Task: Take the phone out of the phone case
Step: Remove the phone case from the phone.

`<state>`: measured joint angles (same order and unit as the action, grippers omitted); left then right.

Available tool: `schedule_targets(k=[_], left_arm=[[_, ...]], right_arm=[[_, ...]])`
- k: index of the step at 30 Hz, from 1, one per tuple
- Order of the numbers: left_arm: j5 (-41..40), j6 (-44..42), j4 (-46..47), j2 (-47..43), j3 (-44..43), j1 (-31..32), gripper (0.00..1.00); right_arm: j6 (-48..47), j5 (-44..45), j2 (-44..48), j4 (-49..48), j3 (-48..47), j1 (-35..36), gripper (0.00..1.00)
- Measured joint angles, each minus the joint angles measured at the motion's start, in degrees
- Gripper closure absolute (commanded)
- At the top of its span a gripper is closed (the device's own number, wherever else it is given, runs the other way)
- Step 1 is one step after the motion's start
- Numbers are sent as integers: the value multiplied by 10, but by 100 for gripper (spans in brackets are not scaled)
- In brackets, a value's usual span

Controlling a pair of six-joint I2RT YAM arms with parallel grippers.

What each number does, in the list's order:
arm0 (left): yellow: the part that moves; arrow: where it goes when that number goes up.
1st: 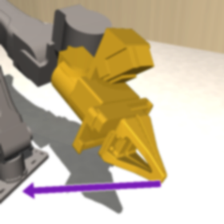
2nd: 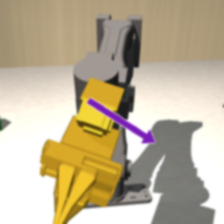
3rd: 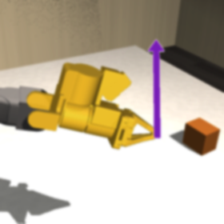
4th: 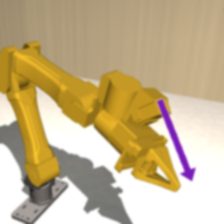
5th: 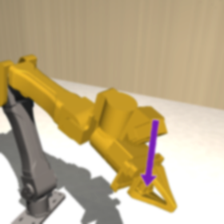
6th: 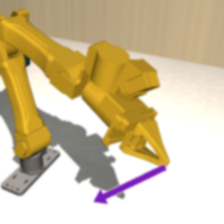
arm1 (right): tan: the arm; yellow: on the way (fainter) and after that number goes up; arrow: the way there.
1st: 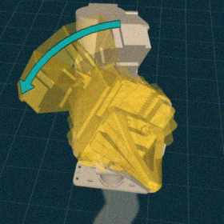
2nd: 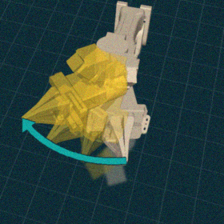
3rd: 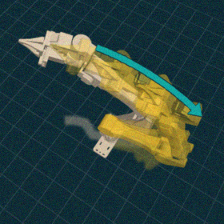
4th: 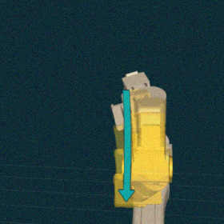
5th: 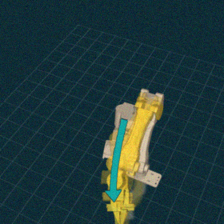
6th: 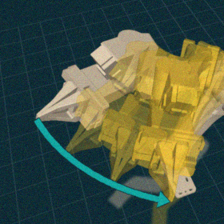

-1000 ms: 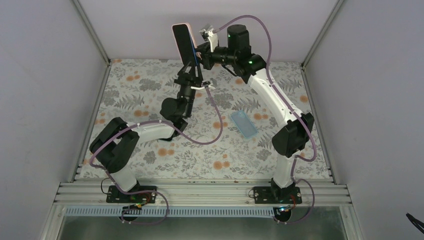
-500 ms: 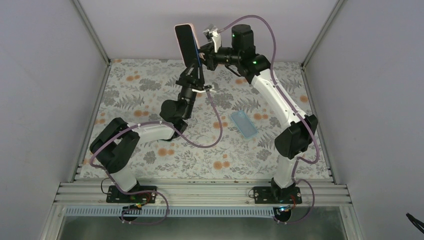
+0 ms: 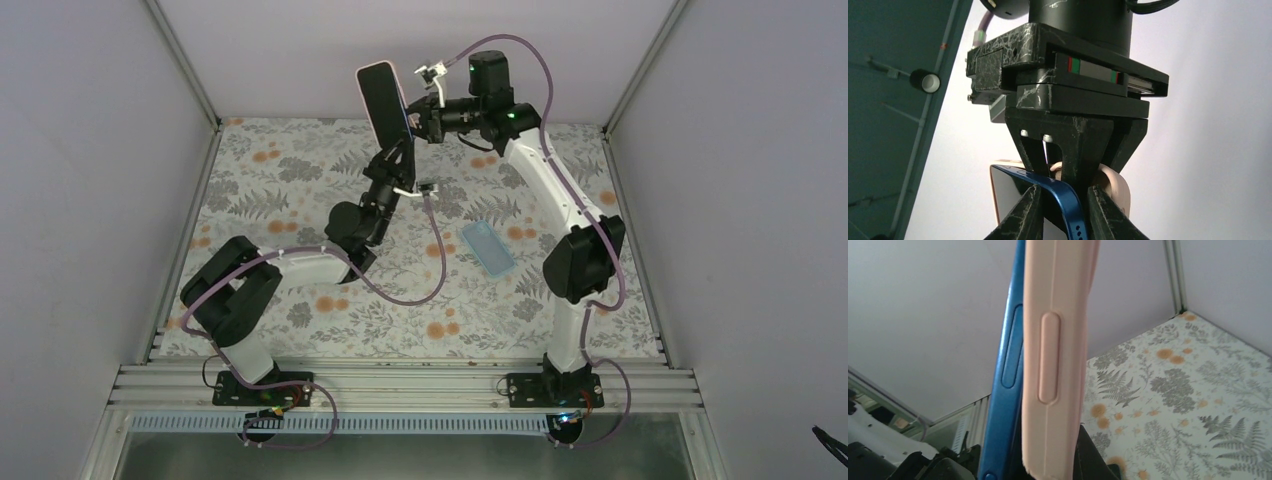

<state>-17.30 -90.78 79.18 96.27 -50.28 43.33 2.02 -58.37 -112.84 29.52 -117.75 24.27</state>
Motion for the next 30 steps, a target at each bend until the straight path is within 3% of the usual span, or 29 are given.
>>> schedule_targets(k=[20, 27, 30], left_arm=[[25, -85, -35, 2, 0, 20, 81], [32, -110, -40, 4, 0, 22, 59], [39, -114, -41, 4, 0, 23, 58]], right_arm=[[-4, -85, -33, 94, -31, -30, 97], [-32, -89, -34, 122, -31, -34, 97], [-51, -89, -35, 136, -31, -34, 97]])
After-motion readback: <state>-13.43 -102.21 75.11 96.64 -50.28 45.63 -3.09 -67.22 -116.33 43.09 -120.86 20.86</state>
